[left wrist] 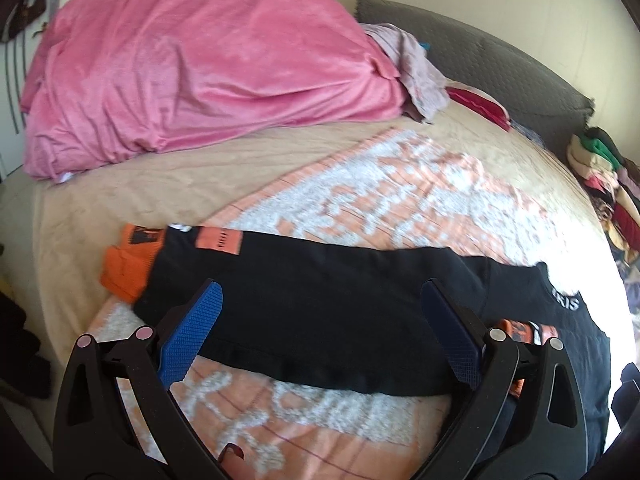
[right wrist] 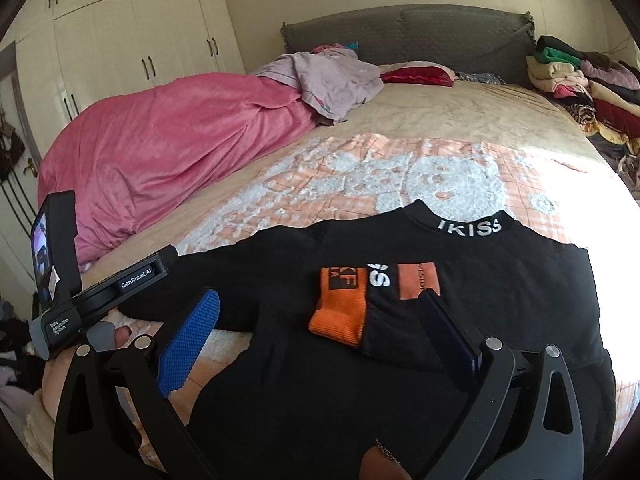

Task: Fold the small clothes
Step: 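Reach the left gripper to the other orange cuff and grasp it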

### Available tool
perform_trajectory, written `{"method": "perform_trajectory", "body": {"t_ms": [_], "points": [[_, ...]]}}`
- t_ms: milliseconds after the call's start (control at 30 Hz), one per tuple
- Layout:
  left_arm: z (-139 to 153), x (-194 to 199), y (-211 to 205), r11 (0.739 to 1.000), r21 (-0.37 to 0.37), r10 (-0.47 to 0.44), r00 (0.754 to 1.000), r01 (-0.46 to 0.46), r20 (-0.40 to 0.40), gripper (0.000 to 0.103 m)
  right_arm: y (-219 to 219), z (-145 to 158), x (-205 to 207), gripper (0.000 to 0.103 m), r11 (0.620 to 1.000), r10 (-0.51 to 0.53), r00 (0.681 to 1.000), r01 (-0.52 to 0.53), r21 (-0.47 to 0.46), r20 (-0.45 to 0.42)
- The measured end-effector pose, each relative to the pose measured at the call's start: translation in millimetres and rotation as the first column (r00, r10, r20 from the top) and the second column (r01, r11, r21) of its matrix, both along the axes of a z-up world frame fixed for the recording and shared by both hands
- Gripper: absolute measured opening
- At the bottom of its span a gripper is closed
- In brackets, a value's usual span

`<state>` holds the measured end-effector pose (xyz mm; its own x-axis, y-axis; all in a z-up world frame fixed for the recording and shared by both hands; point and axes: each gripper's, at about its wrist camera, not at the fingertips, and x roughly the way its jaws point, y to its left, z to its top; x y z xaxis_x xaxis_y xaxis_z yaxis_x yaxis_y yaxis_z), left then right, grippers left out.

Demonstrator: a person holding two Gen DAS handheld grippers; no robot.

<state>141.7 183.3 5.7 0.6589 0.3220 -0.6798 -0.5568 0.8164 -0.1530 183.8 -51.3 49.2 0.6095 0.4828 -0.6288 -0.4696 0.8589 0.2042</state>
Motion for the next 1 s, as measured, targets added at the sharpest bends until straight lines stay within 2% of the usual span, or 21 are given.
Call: {"method": "perform_trajectory", "body": {"t_ms": [167, 400, 633, 767, 867, 1000], "points": [[-6, -8, 25, 0.994, -0.031, 0.104, 0.994, -0.104, -0.015, 0.093, 27, -3, 4, 0.099, 0.998, 0.054, 0.999, -0.054, -0.028, 0.005], [-23, -25, 66, 0.964, -0.097, 0.242, 0.969, -0.247, -0.056, 0.093, 53, -9, 12, 0.099, 0.994, 0.097, 0.995, -0.098, -0.046, -0.008], [-39, -37, 92, 0.935, -0.169, 0.304, 0.950, -0.312, -0.070, 0.093, 76, -17, 16, 0.099, 0.987, 0.152, 0.988, -0.154, -0.047, -0.024], [-55, -41, 107, 0.910, -0.255, 0.316, 0.945, -0.328, -0.090, 0.093, 84, -21, 16, 0.099, 0.985, 0.162, 0.986, -0.164, -0.054, -0.026], [-62, -41, 115, 0.902, -0.286, 0.312, 0.947, -0.322, -0.083, 0.093, 84, -23, 17, 0.099, 0.985, 0.165, 0.986, -0.166, -0.039, -0.033], [-62, -40, 123, 0.899, -0.292, 0.324, 0.944, -0.327, -0.061, 0.093, 79, -24, 18, 0.099, 0.988, 0.149, 0.988, -0.150, -0.028, -0.035]]}}
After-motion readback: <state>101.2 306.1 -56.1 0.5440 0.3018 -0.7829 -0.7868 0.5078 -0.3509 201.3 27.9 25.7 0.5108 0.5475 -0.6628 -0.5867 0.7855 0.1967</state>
